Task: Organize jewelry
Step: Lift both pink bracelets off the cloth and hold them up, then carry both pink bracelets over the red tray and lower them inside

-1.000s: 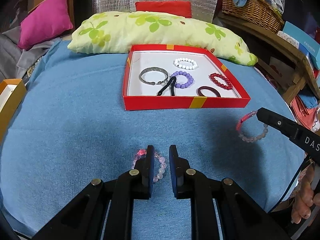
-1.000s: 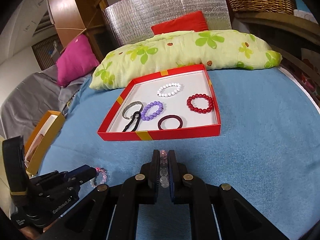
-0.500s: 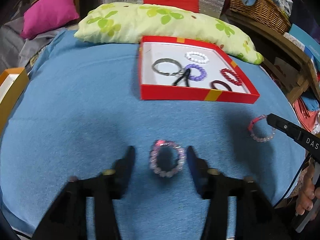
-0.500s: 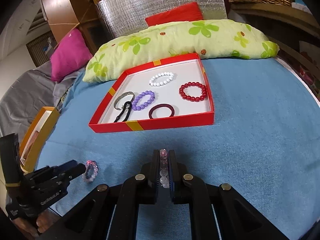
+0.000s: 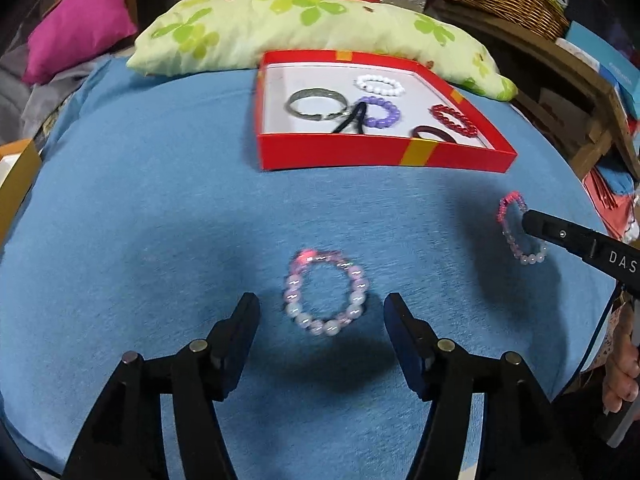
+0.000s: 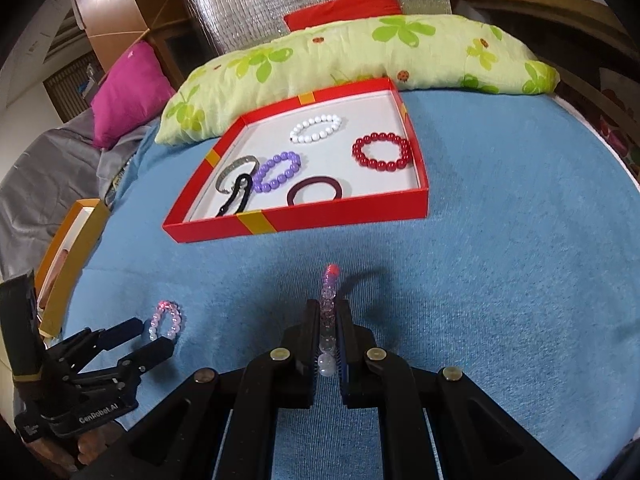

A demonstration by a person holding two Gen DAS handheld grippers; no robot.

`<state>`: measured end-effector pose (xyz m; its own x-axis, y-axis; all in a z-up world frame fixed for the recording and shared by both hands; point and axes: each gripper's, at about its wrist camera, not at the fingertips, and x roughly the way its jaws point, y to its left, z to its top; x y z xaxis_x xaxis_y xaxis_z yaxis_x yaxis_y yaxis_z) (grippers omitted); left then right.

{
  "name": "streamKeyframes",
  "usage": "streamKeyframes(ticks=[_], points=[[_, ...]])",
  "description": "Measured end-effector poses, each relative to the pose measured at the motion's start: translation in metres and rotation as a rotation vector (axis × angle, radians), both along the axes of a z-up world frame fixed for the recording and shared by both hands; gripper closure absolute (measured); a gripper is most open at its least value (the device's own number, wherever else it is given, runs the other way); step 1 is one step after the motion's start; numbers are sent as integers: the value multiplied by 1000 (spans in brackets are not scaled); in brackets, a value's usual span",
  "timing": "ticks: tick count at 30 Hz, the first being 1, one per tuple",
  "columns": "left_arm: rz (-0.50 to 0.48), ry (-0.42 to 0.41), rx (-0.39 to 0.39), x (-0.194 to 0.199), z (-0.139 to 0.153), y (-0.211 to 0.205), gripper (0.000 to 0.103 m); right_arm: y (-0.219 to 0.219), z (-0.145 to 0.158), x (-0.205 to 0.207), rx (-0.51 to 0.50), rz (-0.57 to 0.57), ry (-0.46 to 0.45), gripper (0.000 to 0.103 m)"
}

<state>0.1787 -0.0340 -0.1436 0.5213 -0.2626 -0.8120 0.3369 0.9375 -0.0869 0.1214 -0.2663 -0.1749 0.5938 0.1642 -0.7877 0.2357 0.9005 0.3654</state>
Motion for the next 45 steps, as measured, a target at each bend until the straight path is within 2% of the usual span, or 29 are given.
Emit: streamKeyframes(ticks=[1,2,3,4,5,16,21,34,45], points=[[-9,-8,2,0,-1,-3,59,1,-1,0,1,2,2,94],[-19,-19,13,0,-1,-6,69,1,-1,1,0,2,3,94],[-24,-29,18,1,-1,-8,75,2,-1,1,0,3,3,94],[-25,-32,18,1,0,-8,86,2,-1,0,2,4,1,94],[-22,-27,6,2,1,-7,87,2,0,0,2,3,-1,94],[12,-89,-54,0,23,1,87,-3,23,-8,22,-12,-110,94],[33,-126,-52,-2,34,1,87,-2,31,-10,35,-4,-149,94],[66,-194,-49,-2,57,-1,87,-22,42,-10,162,-23,-217,94],[77,-207,-21,13,66,-11,87,-32,53,2,155,-52,-249,94]])
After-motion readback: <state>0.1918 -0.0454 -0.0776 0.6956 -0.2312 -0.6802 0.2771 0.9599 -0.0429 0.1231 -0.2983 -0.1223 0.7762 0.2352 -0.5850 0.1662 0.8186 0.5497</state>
